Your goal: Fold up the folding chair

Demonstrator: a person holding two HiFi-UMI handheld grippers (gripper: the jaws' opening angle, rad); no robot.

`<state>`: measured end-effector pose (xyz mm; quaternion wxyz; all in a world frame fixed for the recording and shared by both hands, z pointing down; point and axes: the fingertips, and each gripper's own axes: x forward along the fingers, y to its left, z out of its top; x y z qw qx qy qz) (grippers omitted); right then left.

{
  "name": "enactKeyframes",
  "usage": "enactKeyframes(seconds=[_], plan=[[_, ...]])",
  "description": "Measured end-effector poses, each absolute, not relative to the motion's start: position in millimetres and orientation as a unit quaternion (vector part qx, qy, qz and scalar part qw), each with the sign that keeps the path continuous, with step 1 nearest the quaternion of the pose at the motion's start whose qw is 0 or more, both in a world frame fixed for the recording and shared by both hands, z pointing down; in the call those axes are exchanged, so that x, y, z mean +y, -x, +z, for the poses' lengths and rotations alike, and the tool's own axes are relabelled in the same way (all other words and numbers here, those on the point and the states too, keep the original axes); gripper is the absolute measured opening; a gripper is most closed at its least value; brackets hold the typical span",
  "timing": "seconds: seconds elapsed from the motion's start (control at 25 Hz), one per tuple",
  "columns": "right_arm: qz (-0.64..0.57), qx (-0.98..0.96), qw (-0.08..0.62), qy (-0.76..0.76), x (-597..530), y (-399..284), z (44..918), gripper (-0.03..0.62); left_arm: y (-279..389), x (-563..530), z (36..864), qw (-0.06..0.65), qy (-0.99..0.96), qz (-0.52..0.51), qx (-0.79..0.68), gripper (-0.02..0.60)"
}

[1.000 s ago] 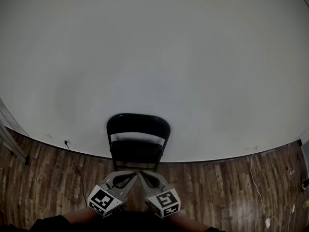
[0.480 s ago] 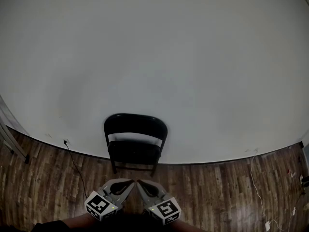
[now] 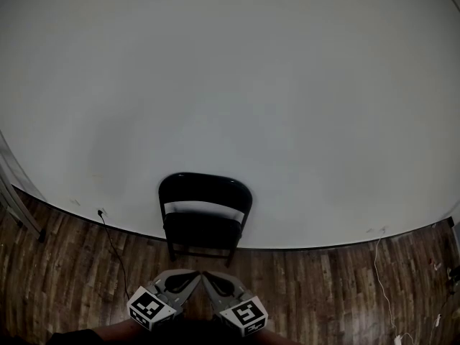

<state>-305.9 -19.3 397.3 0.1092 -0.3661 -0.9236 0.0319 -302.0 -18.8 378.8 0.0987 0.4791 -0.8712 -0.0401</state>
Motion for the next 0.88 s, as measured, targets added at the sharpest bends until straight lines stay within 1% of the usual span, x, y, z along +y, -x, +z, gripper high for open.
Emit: enactKeyframes(seconds=[0.88], plan=[[0.032,-0.922,0.116,0.369,-6,315,397,0.002,309,-7,384,0.105,-0.478,-0.033,-0.871,0.000]])
